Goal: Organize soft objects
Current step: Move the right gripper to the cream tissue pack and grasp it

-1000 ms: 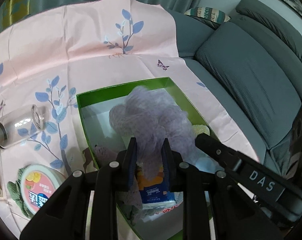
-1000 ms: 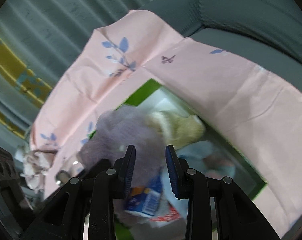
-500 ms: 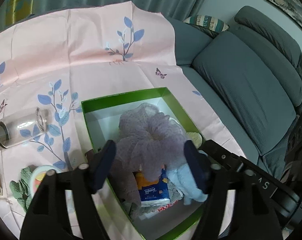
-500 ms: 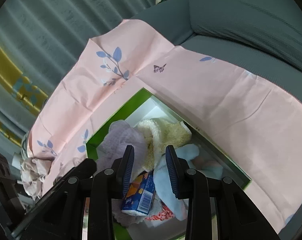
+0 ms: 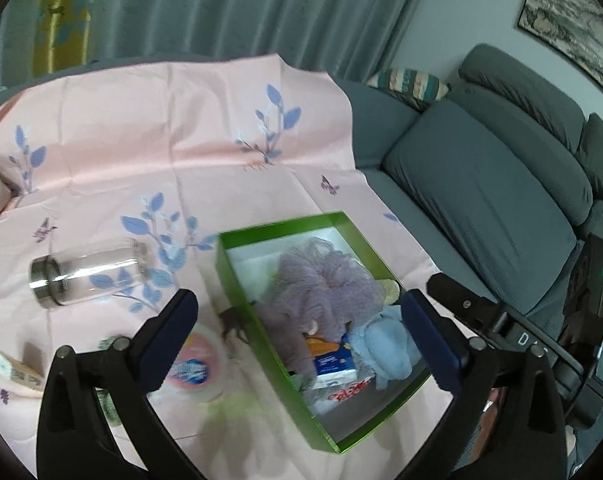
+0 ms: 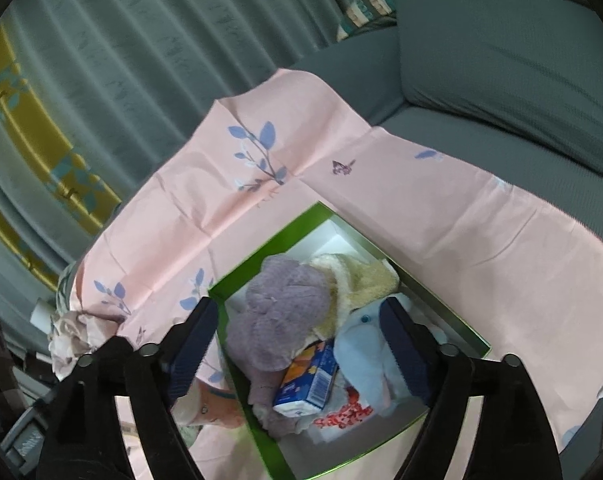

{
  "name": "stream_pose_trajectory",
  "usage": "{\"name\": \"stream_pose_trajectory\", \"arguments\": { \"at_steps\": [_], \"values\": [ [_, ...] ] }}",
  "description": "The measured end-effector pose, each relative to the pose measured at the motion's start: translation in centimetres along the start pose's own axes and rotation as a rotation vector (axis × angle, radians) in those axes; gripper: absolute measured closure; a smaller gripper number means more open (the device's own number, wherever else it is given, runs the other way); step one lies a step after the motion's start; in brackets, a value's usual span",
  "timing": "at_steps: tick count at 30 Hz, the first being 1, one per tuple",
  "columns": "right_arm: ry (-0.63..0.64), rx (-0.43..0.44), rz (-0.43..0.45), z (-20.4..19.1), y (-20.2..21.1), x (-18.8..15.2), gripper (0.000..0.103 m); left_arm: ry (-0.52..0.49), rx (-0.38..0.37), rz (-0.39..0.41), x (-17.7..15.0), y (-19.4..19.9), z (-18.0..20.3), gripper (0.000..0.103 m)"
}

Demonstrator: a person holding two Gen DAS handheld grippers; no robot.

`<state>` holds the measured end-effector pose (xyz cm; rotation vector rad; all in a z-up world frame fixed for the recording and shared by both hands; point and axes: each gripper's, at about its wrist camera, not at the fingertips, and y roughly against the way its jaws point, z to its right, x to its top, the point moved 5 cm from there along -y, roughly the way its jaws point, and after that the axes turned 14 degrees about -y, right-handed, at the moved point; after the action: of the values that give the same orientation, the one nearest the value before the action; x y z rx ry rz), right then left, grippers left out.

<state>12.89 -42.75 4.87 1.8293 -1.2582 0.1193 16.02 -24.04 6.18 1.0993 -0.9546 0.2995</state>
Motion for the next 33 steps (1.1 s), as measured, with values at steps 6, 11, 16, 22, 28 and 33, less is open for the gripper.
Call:
{"name": "stream_pose_trajectory", "arguments": {
  "at_steps": [6, 11, 16, 22, 28, 33],
  "values": [
    [0.07, -0.019, 0.033, -1.7, 1.2, -0.8, 0.01, 0.031, 0.042, 0.028, -1.4, 3.4, -2.4, 0.002],
    [0.104, -0.007, 0.037, -2.9, 1.9, -1.4, 0.009, 0.096, 0.079, 0.046, -3.4, 6.1, -5.4, 0.001],
    [0.141, 0.003, 0.033, -4.2, 2.2, -2.4, 0.009, 0.163, 0.14, 0.048, -6.2, 8.4, -9.0, 0.002],
    [0.228, 0.048, 0.006, -7.0, 2.4, -4.6, 0.009, 0.237, 0.259, 0.022, -10.8, 11.2, -14.1, 0.002],
    [0.321, 0.134, -0.079, -11.1, 1.7, -8.3, 0.009, 0.354, 0.327, -0.029, -16.4, 13.1, -19.0, 0.002],
    [0.426, 0.224, -0.192, -15.7, 0.7, -13.4, 0.009, 0.432, 0.373, -0.071, -20.7, 13.6, -21.8, 0.002]
  ]
}}
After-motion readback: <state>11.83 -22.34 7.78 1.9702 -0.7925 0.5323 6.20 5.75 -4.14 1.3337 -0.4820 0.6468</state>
